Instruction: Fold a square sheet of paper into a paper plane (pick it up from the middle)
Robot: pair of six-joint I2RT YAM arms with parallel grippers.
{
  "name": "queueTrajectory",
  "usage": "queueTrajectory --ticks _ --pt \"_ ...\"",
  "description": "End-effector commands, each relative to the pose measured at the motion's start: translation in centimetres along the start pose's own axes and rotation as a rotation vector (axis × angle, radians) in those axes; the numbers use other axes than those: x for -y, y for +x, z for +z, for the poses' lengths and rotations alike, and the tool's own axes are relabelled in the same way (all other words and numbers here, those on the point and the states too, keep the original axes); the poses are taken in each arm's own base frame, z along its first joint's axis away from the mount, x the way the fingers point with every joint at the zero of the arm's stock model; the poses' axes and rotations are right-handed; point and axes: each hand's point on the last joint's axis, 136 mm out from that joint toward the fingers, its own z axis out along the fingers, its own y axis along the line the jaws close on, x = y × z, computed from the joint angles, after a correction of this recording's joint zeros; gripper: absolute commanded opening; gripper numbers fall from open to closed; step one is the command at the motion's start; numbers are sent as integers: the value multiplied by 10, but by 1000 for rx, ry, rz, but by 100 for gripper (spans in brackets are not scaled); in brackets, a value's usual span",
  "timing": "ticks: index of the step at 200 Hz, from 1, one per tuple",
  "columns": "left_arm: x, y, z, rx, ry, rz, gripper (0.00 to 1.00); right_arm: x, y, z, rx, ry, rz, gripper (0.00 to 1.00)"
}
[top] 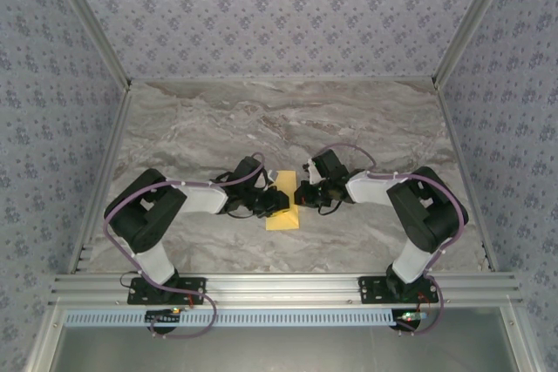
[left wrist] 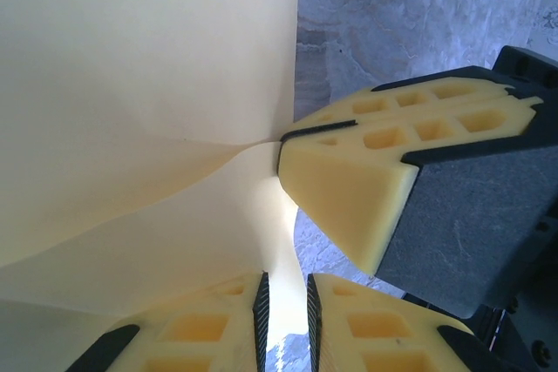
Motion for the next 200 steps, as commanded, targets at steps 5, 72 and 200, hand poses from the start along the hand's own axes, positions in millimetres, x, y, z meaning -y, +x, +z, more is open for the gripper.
queueTrajectory --ticks 5,72,200 --pt "14 -1 -3 3 35 46 23 -10 0 -8 24 -23 -51 1" --pt "13 -2 -2 3 34 48 22 -2 0 0 4 4 -35 1" --pt "11 -1 0 -3 31 47 23 -1 -4 0 20 14 -43 1"
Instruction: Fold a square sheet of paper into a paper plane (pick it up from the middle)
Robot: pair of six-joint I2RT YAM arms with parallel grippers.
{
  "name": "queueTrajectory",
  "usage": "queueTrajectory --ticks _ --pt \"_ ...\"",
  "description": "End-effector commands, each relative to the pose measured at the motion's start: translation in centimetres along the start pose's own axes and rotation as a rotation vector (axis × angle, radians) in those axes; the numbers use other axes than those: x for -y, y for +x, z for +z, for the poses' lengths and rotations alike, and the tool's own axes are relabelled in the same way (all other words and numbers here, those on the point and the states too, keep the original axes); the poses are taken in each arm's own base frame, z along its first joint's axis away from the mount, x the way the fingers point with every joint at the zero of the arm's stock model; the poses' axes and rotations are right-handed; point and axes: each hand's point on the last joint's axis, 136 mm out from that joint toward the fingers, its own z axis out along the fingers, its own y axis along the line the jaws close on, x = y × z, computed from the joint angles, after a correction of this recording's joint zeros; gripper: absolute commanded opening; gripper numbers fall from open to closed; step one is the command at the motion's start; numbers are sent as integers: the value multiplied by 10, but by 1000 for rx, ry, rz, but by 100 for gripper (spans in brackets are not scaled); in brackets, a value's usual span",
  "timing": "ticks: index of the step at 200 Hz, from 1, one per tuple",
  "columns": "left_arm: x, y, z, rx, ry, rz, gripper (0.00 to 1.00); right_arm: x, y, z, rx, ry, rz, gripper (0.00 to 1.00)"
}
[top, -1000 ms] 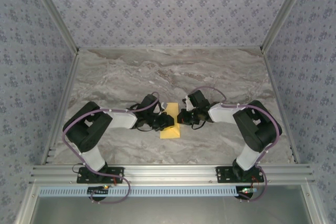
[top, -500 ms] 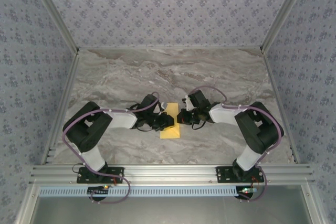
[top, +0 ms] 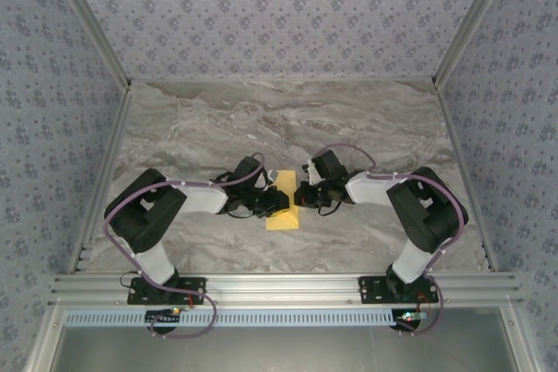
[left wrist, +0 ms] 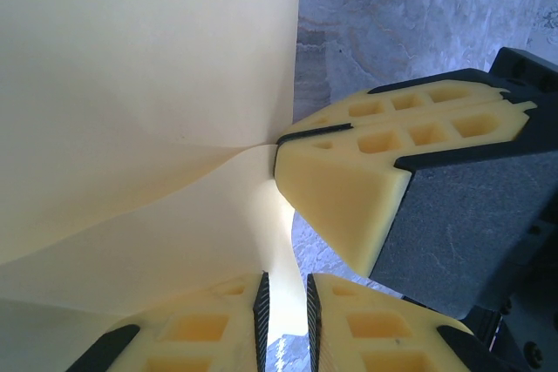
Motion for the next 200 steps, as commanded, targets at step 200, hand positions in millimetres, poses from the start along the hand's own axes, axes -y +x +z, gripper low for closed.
queueTrajectory --ticks 200 --pt "-2 1 5 -20 -11 20 22 2 -1 4 -9 21 -26 1"
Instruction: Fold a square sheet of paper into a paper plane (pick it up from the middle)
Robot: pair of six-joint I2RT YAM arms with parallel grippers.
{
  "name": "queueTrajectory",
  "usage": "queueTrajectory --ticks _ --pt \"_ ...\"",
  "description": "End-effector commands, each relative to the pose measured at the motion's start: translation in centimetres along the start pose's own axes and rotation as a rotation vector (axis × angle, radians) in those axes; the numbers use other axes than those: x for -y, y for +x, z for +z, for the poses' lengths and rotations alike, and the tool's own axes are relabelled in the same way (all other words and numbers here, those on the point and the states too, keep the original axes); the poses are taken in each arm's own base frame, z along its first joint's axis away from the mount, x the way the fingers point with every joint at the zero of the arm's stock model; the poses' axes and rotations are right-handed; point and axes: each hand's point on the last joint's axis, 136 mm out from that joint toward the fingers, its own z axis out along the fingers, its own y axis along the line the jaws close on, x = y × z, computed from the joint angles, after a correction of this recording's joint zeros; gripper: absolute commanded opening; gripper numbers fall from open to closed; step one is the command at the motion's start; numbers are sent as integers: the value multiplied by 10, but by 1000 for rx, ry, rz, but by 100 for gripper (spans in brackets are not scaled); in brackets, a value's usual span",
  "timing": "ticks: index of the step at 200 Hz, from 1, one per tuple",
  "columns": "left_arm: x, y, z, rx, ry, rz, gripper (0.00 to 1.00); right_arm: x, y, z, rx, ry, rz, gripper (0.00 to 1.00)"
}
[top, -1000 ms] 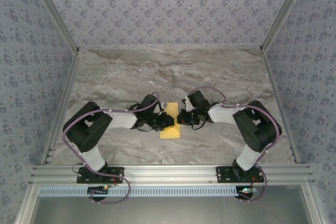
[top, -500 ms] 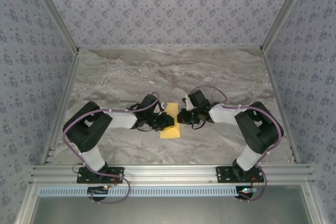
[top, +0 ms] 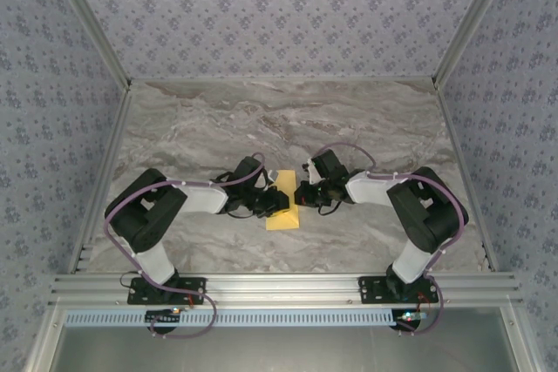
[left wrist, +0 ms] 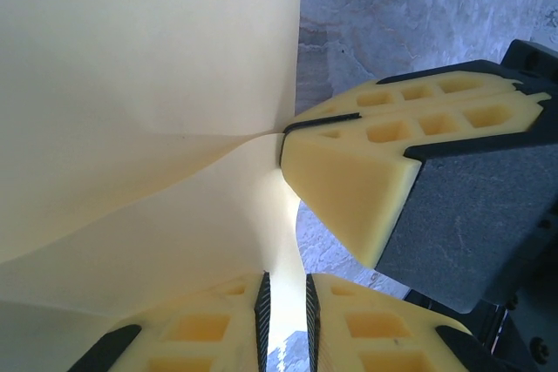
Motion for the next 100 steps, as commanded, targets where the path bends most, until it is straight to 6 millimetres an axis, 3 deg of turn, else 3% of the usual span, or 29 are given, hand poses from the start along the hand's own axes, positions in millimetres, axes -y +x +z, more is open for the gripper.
queueTrajectory --ticks 1,100 --pt "0 1 5 -17 -7 16 22 1 3 4 -22 9 -13 1" --pt "-17 6 6 -27 -60 -13 21 4 4 6 -35 22 -3 1"
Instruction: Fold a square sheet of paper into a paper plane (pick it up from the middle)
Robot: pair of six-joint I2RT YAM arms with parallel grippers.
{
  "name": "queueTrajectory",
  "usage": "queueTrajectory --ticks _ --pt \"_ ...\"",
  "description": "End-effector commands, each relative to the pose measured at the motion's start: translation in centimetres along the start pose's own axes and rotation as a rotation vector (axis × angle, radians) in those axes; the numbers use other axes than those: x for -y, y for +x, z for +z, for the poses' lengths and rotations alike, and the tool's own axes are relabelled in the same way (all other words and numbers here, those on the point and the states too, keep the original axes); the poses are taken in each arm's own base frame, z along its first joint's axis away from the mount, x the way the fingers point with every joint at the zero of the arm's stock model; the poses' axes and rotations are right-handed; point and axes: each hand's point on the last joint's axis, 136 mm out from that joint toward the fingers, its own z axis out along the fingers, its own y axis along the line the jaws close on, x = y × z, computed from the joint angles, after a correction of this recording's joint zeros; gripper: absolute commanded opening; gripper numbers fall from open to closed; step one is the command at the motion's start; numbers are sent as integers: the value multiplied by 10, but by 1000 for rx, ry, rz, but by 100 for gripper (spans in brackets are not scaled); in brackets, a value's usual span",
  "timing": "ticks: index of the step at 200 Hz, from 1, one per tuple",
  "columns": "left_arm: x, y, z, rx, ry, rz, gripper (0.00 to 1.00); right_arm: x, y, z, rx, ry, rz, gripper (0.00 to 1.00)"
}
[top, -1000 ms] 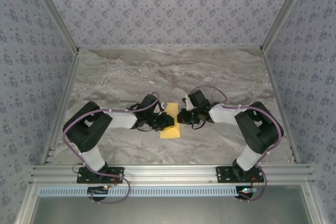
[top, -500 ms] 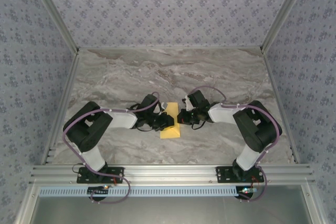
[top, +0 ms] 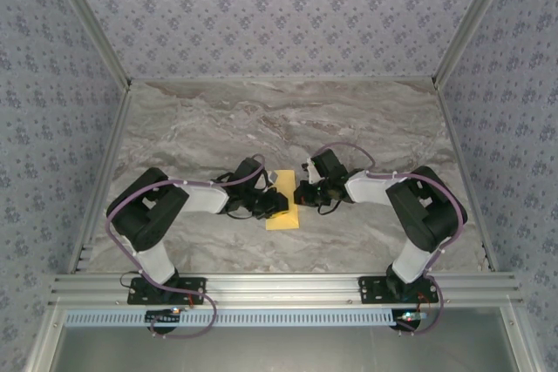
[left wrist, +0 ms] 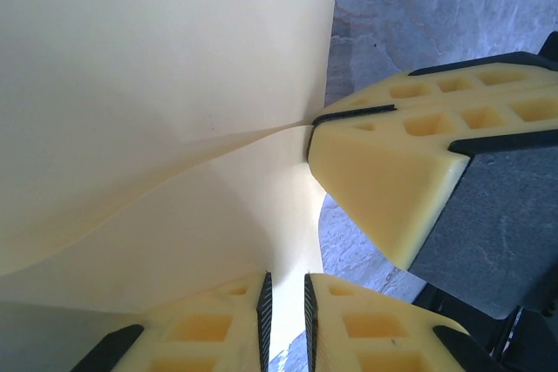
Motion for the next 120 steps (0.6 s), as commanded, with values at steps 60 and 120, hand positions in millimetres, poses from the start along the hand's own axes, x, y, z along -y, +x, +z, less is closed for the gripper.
queueTrajectory --ticks 60,120 --pt "-20 5 5 -14 -81 -20 20 5 5 6 -38 33 -3 1" --pt "-34 9 8 -18 -120 -58 19 2 -5 -10 6 73 29 11"
